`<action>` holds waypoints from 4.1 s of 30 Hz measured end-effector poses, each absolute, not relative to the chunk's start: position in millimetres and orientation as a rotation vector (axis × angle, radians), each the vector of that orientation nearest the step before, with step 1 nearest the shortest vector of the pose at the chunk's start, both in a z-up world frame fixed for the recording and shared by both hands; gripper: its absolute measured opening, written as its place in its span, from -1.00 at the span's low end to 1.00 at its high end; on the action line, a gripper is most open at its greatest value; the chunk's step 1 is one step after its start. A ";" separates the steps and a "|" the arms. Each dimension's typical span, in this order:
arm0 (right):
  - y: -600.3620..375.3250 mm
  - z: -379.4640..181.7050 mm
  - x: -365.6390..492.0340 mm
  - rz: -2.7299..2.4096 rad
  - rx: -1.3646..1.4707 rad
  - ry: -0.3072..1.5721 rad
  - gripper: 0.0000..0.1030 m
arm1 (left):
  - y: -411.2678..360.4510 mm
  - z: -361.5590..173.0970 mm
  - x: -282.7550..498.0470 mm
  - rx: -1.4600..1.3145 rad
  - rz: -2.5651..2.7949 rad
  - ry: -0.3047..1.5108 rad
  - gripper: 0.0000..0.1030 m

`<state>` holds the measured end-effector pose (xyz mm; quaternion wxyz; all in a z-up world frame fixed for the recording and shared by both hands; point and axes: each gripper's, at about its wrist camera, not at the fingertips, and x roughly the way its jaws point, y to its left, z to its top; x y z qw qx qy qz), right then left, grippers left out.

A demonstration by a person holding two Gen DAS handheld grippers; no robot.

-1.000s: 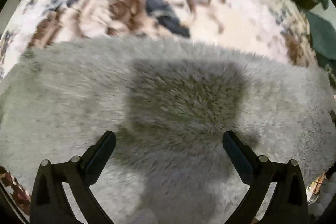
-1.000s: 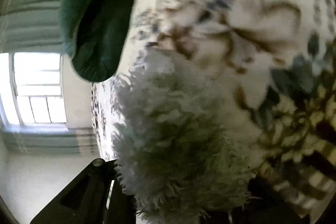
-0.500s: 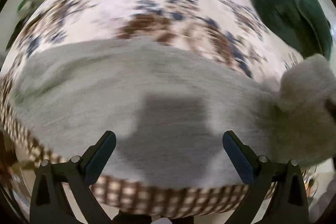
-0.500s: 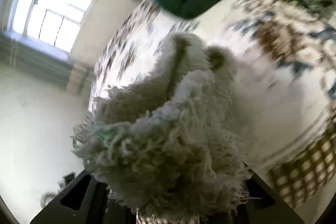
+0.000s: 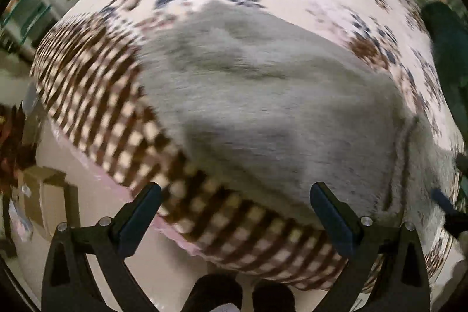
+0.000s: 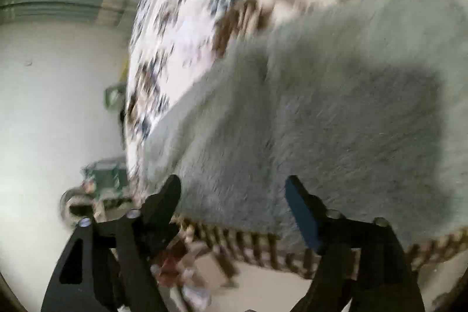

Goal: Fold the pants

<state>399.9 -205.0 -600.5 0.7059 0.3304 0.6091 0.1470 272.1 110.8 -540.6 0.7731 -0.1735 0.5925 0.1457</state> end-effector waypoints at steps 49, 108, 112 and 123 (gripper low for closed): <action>-101.5 -647.4 383.2 0.170 -0.167 1.550 -0.58 | 173.7 -551.5 251.0 -0.616 0.481 1.201 1.00; -586.7 -617.2 314.4 -0.241 0.712 1.323 0.96 | -338.7 -462.4 312.9 0.008 -0.421 1.141 -0.32; -605.7 -617.7 312.2 -0.163 0.851 1.271 0.96 | -328.3 -440.4 309.1 -0.076 -0.514 1.134 0.62; -525.7 -645.9 448.3 0.208 0.938 1.343 0.96 | -198.9 -422.1 365.9 -0.053 -0.166 1.094 0.77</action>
